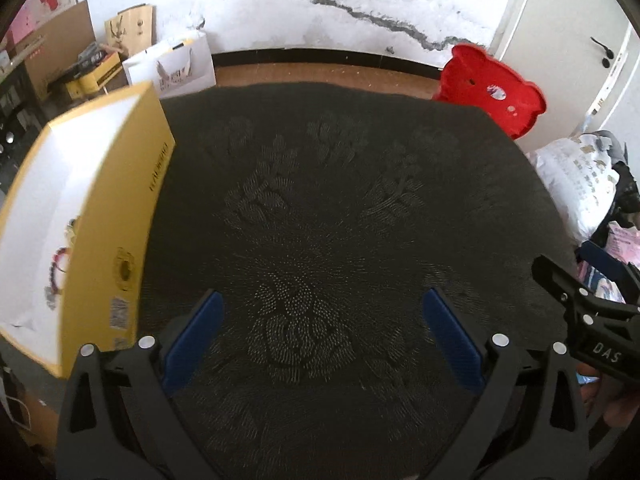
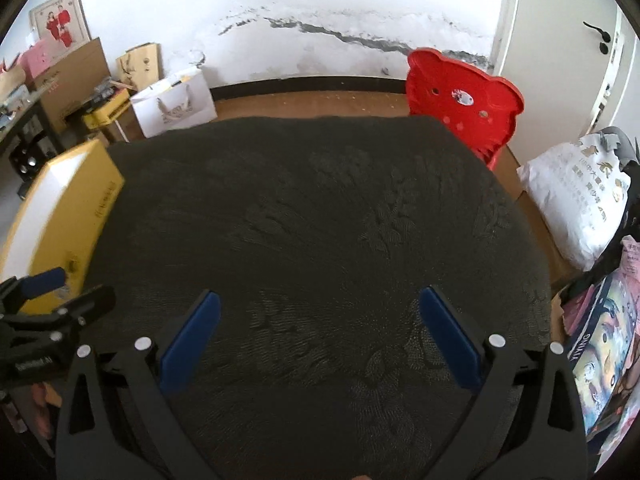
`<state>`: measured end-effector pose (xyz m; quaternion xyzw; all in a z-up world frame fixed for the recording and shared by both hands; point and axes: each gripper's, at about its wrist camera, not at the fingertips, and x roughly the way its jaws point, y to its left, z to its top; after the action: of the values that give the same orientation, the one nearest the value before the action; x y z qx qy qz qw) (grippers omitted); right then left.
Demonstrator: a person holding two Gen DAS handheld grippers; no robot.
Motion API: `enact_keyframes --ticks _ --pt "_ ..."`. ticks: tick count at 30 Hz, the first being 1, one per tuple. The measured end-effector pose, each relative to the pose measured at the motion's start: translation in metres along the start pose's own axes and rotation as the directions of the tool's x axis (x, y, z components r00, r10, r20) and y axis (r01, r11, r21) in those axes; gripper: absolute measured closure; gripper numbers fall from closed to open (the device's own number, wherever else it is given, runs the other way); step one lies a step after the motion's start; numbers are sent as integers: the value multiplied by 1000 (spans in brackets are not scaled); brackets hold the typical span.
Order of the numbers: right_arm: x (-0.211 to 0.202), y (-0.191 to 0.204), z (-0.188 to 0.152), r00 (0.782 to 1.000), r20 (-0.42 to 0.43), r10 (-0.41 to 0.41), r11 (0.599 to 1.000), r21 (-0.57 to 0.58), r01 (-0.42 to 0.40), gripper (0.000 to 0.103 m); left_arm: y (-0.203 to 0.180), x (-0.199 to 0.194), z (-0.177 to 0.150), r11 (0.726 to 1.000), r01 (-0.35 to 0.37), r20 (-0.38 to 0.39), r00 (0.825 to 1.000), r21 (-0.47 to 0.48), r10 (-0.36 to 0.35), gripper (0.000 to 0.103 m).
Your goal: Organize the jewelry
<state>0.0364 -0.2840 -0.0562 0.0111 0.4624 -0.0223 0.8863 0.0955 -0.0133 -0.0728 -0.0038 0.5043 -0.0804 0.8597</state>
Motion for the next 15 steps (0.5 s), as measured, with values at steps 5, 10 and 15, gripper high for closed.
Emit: enact_keyframes --ticks 5,10,15 --pt "23 1 4 1000 -17 24 1000 13 -24 6 -1 17 3 999 -24 16 1000 39 23 6" --pt "30 11 7 997 -16 79 997 19 -78 6 8 22 4 1000 -21 32 999 22 21 6" --pt "33 20 9 997 -4 77 997 -15 -77 7 17 30 6 999 -41 27 999 14 41 6"
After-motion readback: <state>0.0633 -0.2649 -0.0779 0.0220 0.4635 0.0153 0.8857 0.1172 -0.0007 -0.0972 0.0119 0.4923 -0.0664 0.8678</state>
